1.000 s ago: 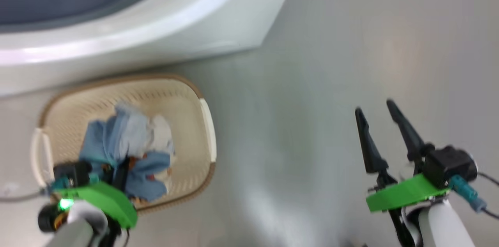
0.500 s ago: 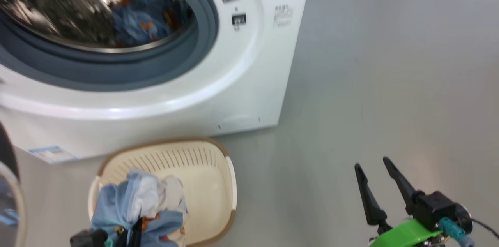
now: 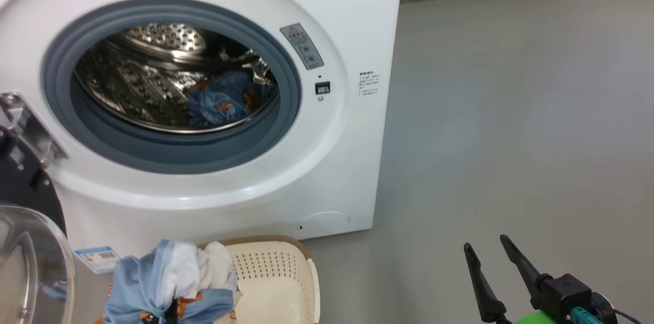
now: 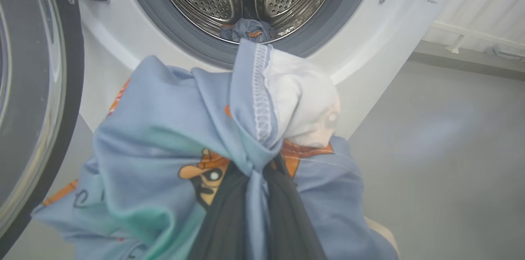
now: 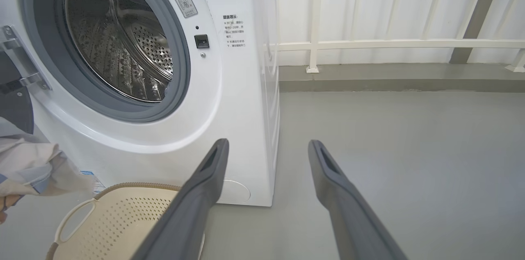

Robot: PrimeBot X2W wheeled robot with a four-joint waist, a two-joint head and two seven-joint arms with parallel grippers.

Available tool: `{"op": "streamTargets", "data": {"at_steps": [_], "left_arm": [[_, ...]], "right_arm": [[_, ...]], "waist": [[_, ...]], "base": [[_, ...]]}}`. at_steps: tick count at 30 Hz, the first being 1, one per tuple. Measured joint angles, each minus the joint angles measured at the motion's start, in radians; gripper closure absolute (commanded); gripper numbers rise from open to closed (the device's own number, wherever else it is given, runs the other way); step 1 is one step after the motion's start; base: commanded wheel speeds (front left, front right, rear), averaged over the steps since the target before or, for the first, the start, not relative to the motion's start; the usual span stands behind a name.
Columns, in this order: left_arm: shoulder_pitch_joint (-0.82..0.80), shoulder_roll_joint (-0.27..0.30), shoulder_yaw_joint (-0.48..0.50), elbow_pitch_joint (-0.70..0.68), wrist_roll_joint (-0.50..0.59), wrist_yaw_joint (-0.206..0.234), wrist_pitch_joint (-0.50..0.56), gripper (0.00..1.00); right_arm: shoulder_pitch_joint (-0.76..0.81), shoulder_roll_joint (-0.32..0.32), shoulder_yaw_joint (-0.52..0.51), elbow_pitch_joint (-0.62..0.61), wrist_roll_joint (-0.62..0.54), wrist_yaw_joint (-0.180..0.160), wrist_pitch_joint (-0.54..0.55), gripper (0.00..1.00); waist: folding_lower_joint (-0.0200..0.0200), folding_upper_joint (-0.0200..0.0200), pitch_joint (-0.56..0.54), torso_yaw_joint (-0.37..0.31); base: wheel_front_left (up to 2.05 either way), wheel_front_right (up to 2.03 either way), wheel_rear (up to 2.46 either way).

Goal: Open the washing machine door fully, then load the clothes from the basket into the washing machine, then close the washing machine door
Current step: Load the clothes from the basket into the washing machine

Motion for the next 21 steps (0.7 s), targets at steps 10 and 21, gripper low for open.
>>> {"op": "streamTargets", "data": {"at_steps": [10,21], "left_arm": [[0.052,-0.036,0.072,-0.077,0.073,-0.013,0.000,1.00],[0.086,-0.054,0.101,-0.114,0.100,-0.031,0.000,1.00]], "right_arm": [[0.001,0.000,-0.007,0.005,0.001,0.000,0.000,0.00],[0.007,0.000,-0.020,0.005,0.001,0.000,0.000,0.00]], "waist": [[0.0000,0.0001,-0.055,0.000],[0.0000,0.0000,-0.063,0.005]], "base": [[0.00,0.00,0.00],[0.00,0.00,0.00]]}}
